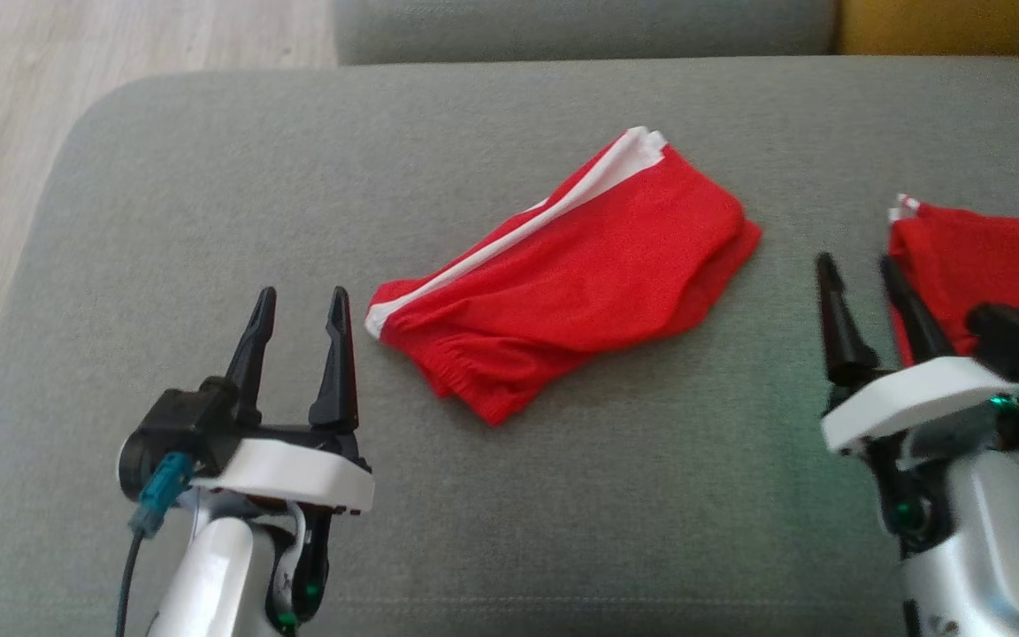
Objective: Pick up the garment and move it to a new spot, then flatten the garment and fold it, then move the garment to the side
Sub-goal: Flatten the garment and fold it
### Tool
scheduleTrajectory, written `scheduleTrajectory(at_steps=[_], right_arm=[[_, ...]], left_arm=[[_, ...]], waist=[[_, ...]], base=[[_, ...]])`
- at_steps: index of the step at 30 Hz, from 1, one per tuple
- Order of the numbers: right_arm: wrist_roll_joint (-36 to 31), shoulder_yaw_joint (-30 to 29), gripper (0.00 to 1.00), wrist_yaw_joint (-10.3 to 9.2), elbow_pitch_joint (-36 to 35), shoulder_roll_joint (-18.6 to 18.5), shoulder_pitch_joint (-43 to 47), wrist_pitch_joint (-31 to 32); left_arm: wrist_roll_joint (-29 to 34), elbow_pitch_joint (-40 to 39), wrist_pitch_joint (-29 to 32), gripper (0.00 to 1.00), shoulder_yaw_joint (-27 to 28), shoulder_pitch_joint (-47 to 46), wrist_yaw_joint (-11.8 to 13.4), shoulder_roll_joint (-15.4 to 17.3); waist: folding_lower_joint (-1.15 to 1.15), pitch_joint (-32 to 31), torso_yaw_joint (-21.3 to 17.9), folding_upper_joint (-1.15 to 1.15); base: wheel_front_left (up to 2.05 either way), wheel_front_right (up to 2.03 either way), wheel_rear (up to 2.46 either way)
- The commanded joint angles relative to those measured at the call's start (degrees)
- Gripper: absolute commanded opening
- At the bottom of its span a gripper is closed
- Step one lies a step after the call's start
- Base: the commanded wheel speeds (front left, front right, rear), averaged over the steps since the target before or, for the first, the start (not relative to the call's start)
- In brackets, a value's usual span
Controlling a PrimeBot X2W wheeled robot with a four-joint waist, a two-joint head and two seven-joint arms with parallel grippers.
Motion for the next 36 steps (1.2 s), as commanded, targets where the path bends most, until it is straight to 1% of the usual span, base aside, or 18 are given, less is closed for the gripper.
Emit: scheduleTrajectory(at_steps=[1, 2, 3, 8, 13, 16, 22, 26, 30, 35, 36], right_arm=[[1.00, 0.21, 1.00, -0.04, -1.55, 0.25, -1.46, 0.63], [2.40, -1.15, 1.00, -0.04, -0.73, 0.43, -1.88, 2.28], [5.86, -3.14, 1.00, -0.04, 1.12, 0.58, -3.16, 4.90], [15.20, -7.18, 1.00, -0.04, 10.38, 0.62, -8.41, 9.34], [21.99, -11.17, 1.00, -0.04, 22.18, 0.63, -16.24, 10.91], [23.98, -13.40, 1.00, -0.04, 29.11, 0.63, -20.72, 10.93], [23.16, -17.96, 1.00, -0.04, 40.87, 0.64, -27.80, 9.50], [20.56, -19.95, 1.00, -0.04, 46.81, 0.64, -31.52, 8.59], [16.73, -20.80, 1.00, -0.04, 51.52, 0.64, -35.00, 8.55], [12.64, -20.82, 1.00, -0.04, 55.48, 0.38, -39.65, 8.73], [12.07, -20.87, 0.65, -0.04, 56.01, 0.28, -40.41, 8.71]], left_arm=[[-0.09, -1.71, -0.34, 1.00, 1.72, -2.71, -0.08, 0.11], [-0.25, -1.59, -0.34, 1.00, 1.49, -2.86, -0.04, 0.11], [-0.58, -1.47, -0.34, 1.00, 1.02, -3.18, 0.04, 0.11], [-1.04, -1.07, -0.34, 1.00, -0.14, -4.12, 0.01, 0.10], [-1.47, -0.53, -0.34, 1.00, -1.41, -5.10, -0.07, 0.10], [-1.77, -0.44, -0.34, 1.00, -2.01, -5.57, 0.08, 0.10], [-1.82, -0.73, -0.34, 1.00, -3.53, -6.18, 0.34, 0.10], [-1.95, -0.88, -0.34, 1.00, -3.95, -6.64, 0.49, 0.10], [-2.15, -1.15, -0.34, 1.00, -4.22, -7.03, 0.72, 0.10], [-2.51, -1.21, -0.34, 1.00, -4.15, -7.59, 0.98, 0.10], [-2.60, -1.17, -0.34, 1.00, -4.20, -7.68, 1.02, 0.10]], waist=[[0.00, 1.19, 1.36, 0.00], [0.00, 1.61, 1.94, 0.00], [0.00, 2.52, 3.19, 0.00], [0.00, 4.69, 6.40, 0.00], [0.00, 6.46, 9.60, 0.00], [0.00, 7.39, 11.17, 0.00], [0.00, 8.56, 13.34, 0.00], [0.00, 9.13, 14.13, 0.00], [0.00, 9.79, 14.54, 0.00], [0.00, 10.61, 14.57, 0.00], [0.00, 10.69, 14.52, 0.00]], base=[[0.00, 0.00, 0.00], [0.00, 0.00, 0.00], [0.00, 0.00, 0.00], [0.00, 0.00, 0.00], [0.00, 0.00, 0.00], [0.00, 0.00, 0.00], [0.00, 0.00, 0.00], [0.00, 0.00, 0.00], [0.00, 0.00, 0.00], [0.00, 0.00, 0.00], [0.00, 0.00, 0.00]])
